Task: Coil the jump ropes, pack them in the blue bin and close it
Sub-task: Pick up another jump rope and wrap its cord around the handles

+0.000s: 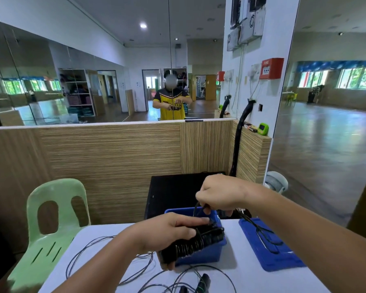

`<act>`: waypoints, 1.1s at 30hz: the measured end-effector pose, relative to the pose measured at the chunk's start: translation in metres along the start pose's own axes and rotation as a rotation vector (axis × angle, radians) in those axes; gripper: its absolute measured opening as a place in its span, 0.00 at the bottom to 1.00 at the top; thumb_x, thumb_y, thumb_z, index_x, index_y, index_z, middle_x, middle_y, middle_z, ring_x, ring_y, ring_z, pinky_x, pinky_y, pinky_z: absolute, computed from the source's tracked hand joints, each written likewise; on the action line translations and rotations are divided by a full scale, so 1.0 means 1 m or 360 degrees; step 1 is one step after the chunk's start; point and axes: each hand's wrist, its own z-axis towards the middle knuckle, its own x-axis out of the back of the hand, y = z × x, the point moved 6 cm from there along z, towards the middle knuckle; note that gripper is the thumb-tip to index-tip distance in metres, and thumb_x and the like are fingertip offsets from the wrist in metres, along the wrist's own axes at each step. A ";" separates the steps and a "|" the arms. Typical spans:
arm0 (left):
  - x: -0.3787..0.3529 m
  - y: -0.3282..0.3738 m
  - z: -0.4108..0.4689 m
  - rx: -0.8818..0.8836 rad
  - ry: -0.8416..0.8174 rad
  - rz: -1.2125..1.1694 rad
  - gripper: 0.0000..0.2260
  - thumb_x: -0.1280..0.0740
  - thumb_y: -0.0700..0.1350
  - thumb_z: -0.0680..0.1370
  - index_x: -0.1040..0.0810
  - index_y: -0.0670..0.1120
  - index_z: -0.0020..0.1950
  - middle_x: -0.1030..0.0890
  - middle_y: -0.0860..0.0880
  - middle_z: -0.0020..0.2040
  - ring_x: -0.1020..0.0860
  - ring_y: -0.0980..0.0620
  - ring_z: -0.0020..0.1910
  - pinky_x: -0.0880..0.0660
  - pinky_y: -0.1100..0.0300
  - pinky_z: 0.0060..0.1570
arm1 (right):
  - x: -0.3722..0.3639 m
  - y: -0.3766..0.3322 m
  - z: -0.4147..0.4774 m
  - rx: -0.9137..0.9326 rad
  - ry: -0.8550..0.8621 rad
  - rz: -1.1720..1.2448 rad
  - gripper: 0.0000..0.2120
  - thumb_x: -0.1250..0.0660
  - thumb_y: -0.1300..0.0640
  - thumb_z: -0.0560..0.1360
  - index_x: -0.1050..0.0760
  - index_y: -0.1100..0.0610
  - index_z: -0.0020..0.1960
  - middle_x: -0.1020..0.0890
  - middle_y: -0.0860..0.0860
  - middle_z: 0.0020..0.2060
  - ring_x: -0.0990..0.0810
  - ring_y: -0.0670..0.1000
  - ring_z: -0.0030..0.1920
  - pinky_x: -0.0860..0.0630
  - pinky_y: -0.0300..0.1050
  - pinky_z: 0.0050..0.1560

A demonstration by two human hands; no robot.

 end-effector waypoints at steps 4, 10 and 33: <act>-0.005 0.001 -0.003 -0.0065 0.0063 -0.0027 0.19 0.31 0.51 0.81 0.26 0.73 0.66 0.18 0.54 0.61 0.17 0.51 0.53 0.20 0.52 0.60 | -0.009 0.006 -0.009 -0.0023 0.0014 0.0295 0.15 0.40 0.56 0.79 0.22 0.58 0.36 0.27 0.46 0.22 0.30 0.48 0.24 0.26 0.41 0.27; -0.019 -0.003 -0.010 -0.0082 0.0022 -0.0033 0.28 0.21 0.44 0.74 0.24 0.71 0.64 0.19 0.57 0.58 0.18 0.56 0.39 0.18 0.57 0.44 | -0.019 0.020 -0.016 -0.0084 -0.0046 0.0615 0.14 0.38 0.57 0.78 0.22 0.60 0.37 0.29 0.47 0.22 0.33 0.47 0.23 0.29 0.41 0.28; 0.001 -0.010 0.004 -0.0302 0.0419 0.0851 0.26 0.22 0.57 0.71 0.28 0.72 0.64 0.22 0.61 0.56 0.25 0.62 0.53 0.27 0.68 0.51 | -0.014 0.019 -0.007 -0.0137 0.0006 0.0625 0.15 0.39 0.57 0.78 0.21 0.59 0.36 0.27 0.50 0.25 0.31 0.49 0.25 0.28 0.40 0.28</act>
